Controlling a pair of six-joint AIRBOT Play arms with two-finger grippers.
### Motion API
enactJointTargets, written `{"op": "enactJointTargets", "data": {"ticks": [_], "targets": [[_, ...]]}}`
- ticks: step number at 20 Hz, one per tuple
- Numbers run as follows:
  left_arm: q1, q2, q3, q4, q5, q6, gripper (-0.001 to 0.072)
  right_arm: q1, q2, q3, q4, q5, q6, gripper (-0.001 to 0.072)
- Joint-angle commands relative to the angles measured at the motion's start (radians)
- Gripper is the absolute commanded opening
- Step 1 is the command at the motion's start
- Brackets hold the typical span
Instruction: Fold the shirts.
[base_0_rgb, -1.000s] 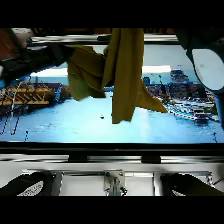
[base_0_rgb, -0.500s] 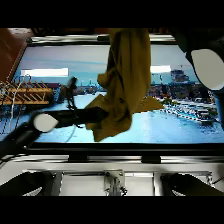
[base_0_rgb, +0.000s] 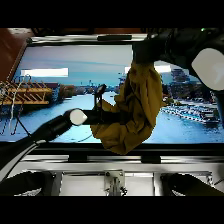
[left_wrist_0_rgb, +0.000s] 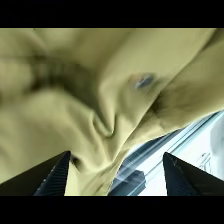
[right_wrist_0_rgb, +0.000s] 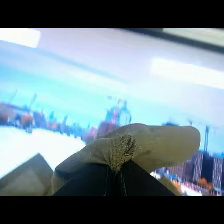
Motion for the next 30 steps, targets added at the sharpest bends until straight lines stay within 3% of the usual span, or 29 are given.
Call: {"op": "enactJointTargets", "data": {"ticks": [1, 3, 6, 11, 15, 23, 30], "targets": [[0.189, 0.048, 0.072, 0.068, -0.251, 0.222, 0.062, 0.002, 0.018, 0.001, 0.098, 0.117, -0.068, 0.0071], [0.331, 0.068, 0.085, 0.169, -0.356, 0.23, 0.0597, 0.002, 0.037, 0.001, 0.127, 0.121, -0.068, 0.0071], [0.434, 0.001, 0.083, 0.097, -0.385, 0.28, 0.0627, 0.002, 0.048, 0.001, 0.159, 0.12, -0.072, 0.0071], [0.352, -0.188, 0.084, -0.246, -0.286, 0.404, 0.0627, 0.002, 0.048, 0.001, 0.228, 0.12, -0.083, 0.0071], [0.292, -0.27, 0.084, -0.421, -0.207, 0.53, 0.0614, 0.002, 0.048, 0.001, 0.23, 0.115, -0.082, 0.0071], [0.265, -0.294, 0.084, -0.454, -0.043, 0.623, 0.0614, 0.002, 0.048, 0.001, 0.261, 0.104, -0.079, 0.0071], [0.189, -0.376, 0.176, -0.519, -0.051, 0.649, 0.0612, 0.002, 0.049, 0.001, 0.373, 0.066, -0.093, 0.0071]]}}
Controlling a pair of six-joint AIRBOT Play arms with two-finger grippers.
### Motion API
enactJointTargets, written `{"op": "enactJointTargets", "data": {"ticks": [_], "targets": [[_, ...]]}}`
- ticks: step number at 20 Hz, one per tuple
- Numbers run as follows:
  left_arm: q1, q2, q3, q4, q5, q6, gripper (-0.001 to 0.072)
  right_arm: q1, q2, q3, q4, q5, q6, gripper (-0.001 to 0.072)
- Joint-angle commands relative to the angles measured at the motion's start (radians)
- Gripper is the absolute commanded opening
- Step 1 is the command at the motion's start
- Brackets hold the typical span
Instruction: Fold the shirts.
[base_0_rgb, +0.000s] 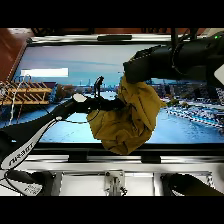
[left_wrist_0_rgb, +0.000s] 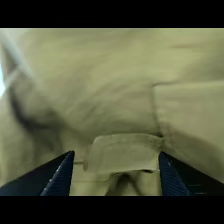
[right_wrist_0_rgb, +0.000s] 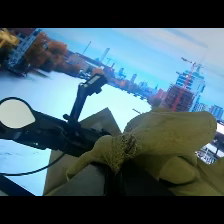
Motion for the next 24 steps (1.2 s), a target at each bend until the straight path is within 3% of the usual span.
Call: {"op": "enactJointTargets", "data": {"ticks": [1, 3, 7, 8, 12, 15, 17, 20, 24], "targets": [[-0.016, -0.026, 0.03, -0.07, 0.049, 0.013, 0.0606, 0.0, 0.001, 0.001, 0.07, -0.016, -0.016, 0.0071], [-0.014, -0.027, 0.03, -0.142, 0.072, 0.013, 0.0593, 0.0, 0.001, 0.001, 0.085, -0.031, -0.018, 0.0071], [-0.016, -0.045, 0.03, -0.291, 0.017, 0.009, 0.0131, 0.0, 0.001, 0.001, 0.098, -0.081, -0.018, 0.0071], [-0.008, -0.044, 0.03, -0.294, -0.035, 0.009, 0.005, 0.0, 0.001, 0.001, 0.092, -0.081, -0.018, 0.0071], [0.078, 0.014, 0.03, -0.293, -0.285, 0.019, 0.0048, 0.0, 0.001, 0.001, 0.042, -0.119, -0.018, 0.0071], [0.191, 0.204, 0.03, -0.293, -0.247, 0.126, 0.0047, 0.0, 0.001, 0.001, -0.065, -0.204, -0.018, 0.0071], [0.306, 0.374, 0.04, -0.292, -0.166, 0.126, 0.0047, 0.0, 0.003, 0.001, -0.125, -0.29, -0.018, 0.0071], [0.5, 0.595, 0.123, -0.293, -0.097, 0.125, 0.0046, 0.0, 0.018, 0.001, -0.192, -0.555, -0.023, 0.0071], [0.62, 0.836, 0.266, -0.292, 0.143, 0.124, 0.0047, -0.001, 0.03, 0.001, -0.38, -1.11, -0.032, 0.0071]]}}
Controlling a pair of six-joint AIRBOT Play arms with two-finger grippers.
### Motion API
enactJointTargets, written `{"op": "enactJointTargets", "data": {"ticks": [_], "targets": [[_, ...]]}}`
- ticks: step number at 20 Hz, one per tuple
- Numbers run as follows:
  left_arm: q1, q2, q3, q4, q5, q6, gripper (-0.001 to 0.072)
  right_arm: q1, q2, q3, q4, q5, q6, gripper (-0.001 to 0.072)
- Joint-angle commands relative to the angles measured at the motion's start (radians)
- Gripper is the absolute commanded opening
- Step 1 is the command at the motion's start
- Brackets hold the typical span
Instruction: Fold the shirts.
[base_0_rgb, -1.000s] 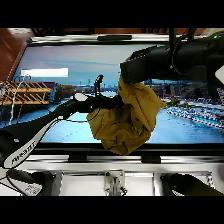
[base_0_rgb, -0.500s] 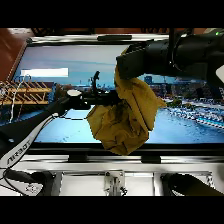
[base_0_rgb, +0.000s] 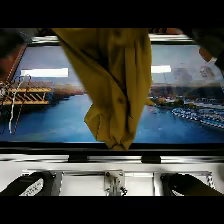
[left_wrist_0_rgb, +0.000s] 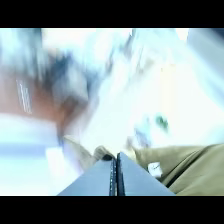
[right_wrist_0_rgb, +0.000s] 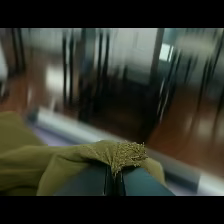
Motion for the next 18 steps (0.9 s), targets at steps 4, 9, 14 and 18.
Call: {"op": "enactJointTargets", "data": {"ticks": [4, 9, 14, 18], "targets": [[0.09, 0.324, 0.132, 0.009, 0.332, 0.117, 0.0047, 0.0, 0.015, 0.001, -0.045, -0.573, 0.072, 0.0071], [0.09, 0.334, 0.077, 0.34, 0.06, -0.223, 0.0046, -0.001, 0.053, 0.001, 0.027, 0.119, -0.013, 0.0072], [0.074, 0.306, -0.24, 0.573, -0.201, -0.468, 0.0046, 0.0, 0.053, 0.001, 0.179, 0.645, -0.098, 0.0071], [0.013, 0.307, -0.398, 0.573, -0.22, -0.462, 0.0047, 0.0, 0.036, -0.008, 0.349, 0.908, -0.064, 0.0072]]}}
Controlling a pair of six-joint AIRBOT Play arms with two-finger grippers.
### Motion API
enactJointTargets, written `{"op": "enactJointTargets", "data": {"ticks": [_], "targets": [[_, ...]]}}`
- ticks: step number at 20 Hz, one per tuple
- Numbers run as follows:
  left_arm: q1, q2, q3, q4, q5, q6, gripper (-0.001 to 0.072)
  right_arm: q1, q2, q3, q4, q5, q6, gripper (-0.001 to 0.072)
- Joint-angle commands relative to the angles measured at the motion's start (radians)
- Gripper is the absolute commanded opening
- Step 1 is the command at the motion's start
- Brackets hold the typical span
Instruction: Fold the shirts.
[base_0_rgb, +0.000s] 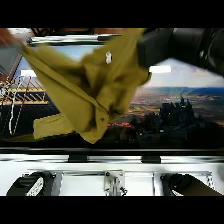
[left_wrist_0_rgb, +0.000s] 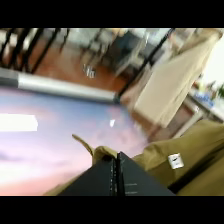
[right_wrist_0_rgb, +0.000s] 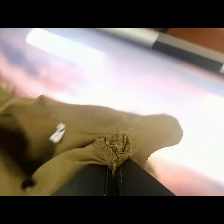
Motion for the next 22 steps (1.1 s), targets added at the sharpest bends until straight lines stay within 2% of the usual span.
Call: {"op": "enactJointTargets", "data": {"ticks": [1, 4, 6, 8, 11, 14, 17, 19, 22], "targets": [[-0.06, 0.0, -0.113, 0.039, -0.055, -0.03, 0.0047, 0.001, -0.024, -0.021, 0.166, 0.353, 0.049, 0.0071], [-0.127, 0.013, -0.109, 0.03, -0.016, 0.027, 0.0047, 0.001, -0.071, -0.132, 0.258, 0.52, 0.099, 0.0071], [-0.144, 0.026, -0.089, 0.03, -0.008, 0.087, 0.0047, 0.001, -0.082, -0.227, 0.24, 0.521, 0.121, 0.0071], [-0.141, 0.041, -0.078, 0.032, -0.01, 0.088, 0.0047, 0.001, -0.082, -0.294, 0.176, 0.523, 0.122, 0.0071], [-0.142, 0.04, -0.084, 0.142, -0.133, 0.056, 0.0047, 0.001, -0.081, -0.315, 0.1, 0.489, 0.143, 0.0071], [-0.142, 0.041, -0.13, 0.334, -0.264, -0.048, 0.0047, 0.002, -0.078, -0.315, 0.137, 0.359, 0.144, 0.0071], [-0.142, 0.041, -0.2, 0.406, -0.346, -0.104, 0.0048, 0.002, -0.079, -0.315, 0.133, 0.241, 0.144, 0.0071], [-0.142, 0.04, -0.23, 0.4, -0.339, -0.111, 0.0048, 0.002, -0.079, -0.316, 0.167, 0.192, 0.144, 0.0071], [-0.142, 0.041, -0.229, 0.343, -0.248, -0.111, 0.0049, 0.002, -0.079, -0.316, 0.286, 0.233, 0.124, 0.0071]]}}
